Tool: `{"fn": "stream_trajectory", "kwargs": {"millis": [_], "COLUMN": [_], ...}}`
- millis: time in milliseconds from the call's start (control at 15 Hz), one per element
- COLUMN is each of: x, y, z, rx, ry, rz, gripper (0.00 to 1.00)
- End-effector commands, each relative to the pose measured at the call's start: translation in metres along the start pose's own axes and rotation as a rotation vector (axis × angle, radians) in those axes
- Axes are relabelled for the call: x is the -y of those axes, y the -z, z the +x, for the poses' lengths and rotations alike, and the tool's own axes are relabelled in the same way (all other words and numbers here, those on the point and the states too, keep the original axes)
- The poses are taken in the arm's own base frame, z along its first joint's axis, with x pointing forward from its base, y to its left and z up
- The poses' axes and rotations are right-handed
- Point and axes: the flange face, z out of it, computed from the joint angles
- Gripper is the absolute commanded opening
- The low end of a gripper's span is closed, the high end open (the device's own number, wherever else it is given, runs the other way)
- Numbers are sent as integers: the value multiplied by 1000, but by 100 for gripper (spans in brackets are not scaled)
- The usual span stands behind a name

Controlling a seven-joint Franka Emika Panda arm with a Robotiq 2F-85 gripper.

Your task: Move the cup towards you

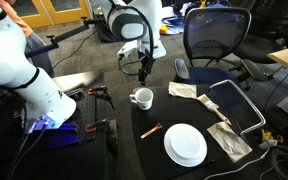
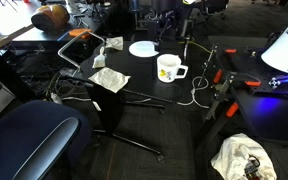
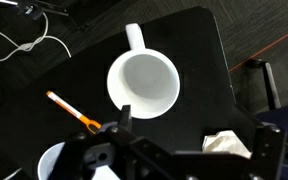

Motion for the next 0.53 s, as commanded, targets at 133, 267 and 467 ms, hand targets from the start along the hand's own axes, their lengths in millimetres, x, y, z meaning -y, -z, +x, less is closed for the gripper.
{"fn": "stream_trajectory", "kwargs": {"millis": [133, 267, 467], "x": [-19, -17, -10], "y": [41, 45, 40], "z": [-18, -19, -15], "rx": [-58, -66, -64], "ry": [4, 33, 43], "rz": [0, 12, 23], "gripper": [100, 100, 100]}}
